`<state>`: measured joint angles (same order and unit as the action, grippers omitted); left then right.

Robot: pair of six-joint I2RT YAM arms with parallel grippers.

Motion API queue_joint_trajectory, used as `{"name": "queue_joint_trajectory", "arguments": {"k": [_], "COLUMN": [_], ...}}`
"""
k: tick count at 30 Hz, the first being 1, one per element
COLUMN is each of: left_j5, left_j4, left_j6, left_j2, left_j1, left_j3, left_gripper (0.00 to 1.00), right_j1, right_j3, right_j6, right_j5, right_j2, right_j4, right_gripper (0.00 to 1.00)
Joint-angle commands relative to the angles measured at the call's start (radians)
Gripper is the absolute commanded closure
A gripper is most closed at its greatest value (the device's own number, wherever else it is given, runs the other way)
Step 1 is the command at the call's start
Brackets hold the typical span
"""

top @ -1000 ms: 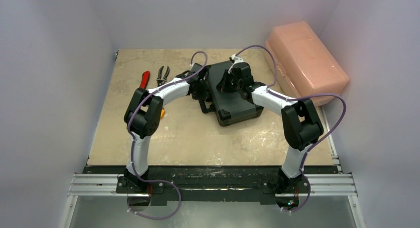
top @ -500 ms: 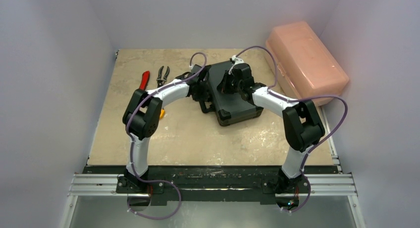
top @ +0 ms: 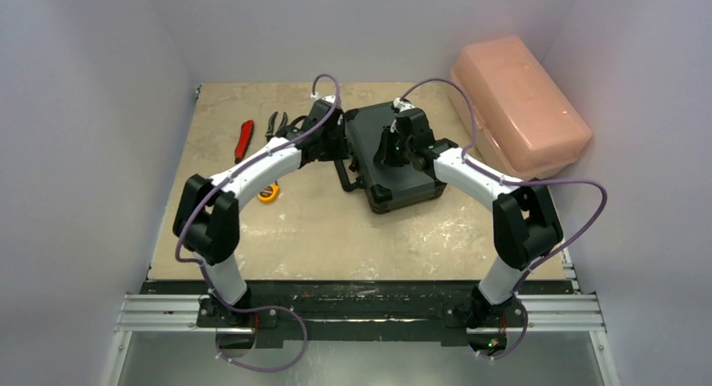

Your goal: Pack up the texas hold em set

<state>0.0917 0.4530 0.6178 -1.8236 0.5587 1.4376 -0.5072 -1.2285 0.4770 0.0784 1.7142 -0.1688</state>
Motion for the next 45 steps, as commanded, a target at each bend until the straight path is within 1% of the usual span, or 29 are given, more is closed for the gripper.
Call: {"name": "queue_joint_trajectory", "arguments": {"k": [1, 5, 9, 14, 21, 23, 25, 26, 28, 29, 31, 33, 36, 45], "left_j5": [0.063, 0.098, 0.140, 0.181, 0.210, 0.210, 0.211, 0.209, 0.209, 0.212, 0.262, 0.319, 0.365, 0.515], "left_j4": [0.001, 0.027, 0.065, 0.101, 0.147, 0.153, 0.159, 0.160, 0.158, 0.154, 0.130, 0.076, 0.011, -0.048], "left_j6": [-0.077, -0.135, -0.197, -0.282, -0.363, -0.395, -0.424, -0.446, -0.472, -0.487, -0.498, -0.504, -0.520, -0.569], "left_j2": [0.175, 0.304, 0.439, 0.606, 0.766, 0.800, 0.830, 0.846, 0.869, 0.879, 0.911, 0.961, 1.041, 1.219], "left_j1": [0.002, 0.003, 0.002, 0.002, 0.002, 0.002, 0.002, 0.001, 0.001, 0.001, 0.002, 0.001, 0.002, 0.003], "left_j3": [-0.041, -0.073, -0.098, -0.115, -0.103, -0.103, -0.106, -0.110, -0.123, -0.136, -0.181, -0.251, -0.334, -0.413], "left_gripper": [0.58, 0.54, 0.47, 0.36, 0.22, 0.14, 0.03, 0.00, 0.00, 0.00, 0.00, 0.00, 0.00, 0.00], "right_j1": [-0.016, -0.036, -0.056, -0.076, -0.088, -0.090, -0.089, -0.089, -0.090, -0.090, -0.089, -0.089, -0.090, -0.089], "right_j3": [-0.060, -0.101, -0.137, -0.184, -0.227, -0.228, -0.222, -0.216, -0.200, -0.188, -0.162, -0.126, -0.045, 0.202], "right_j6": [-0.037, -0.038, -0.042, -0.051, -0.071, -0.078, -0.086, -0.092, -0.101, -0.104, -0.107, -0.110, -0.110, -0.090], "right_j5": [-0.044, -0.050, -0.049, -0.041, -0.030, -0.026, -0.023, -0.020, -0.016, -0.016, -0.018, -0.020, -0.029, -0.113], "right_j2": [-0.071, -0.136, -0.188, -0.246, -0.320, -0.346, -0.371, -0.388, -0.413, -0.425, -0.451, -0.482, -0.540, -0.698], "right_j4": [-0.137, -0.141, -0.144, -0.139, -0.107, -0.088, -0.066, -0.049, -0.019, -0.001, 0.032, 0.071, 0.146, 0.355], "right_gripper": [0.75, 0.65, 0.54, 0.43, 0.23, 0.17, 0.11, 0.07, 0.02, 0.01, 0.01, 0.01, 0.01, 0.01]}}
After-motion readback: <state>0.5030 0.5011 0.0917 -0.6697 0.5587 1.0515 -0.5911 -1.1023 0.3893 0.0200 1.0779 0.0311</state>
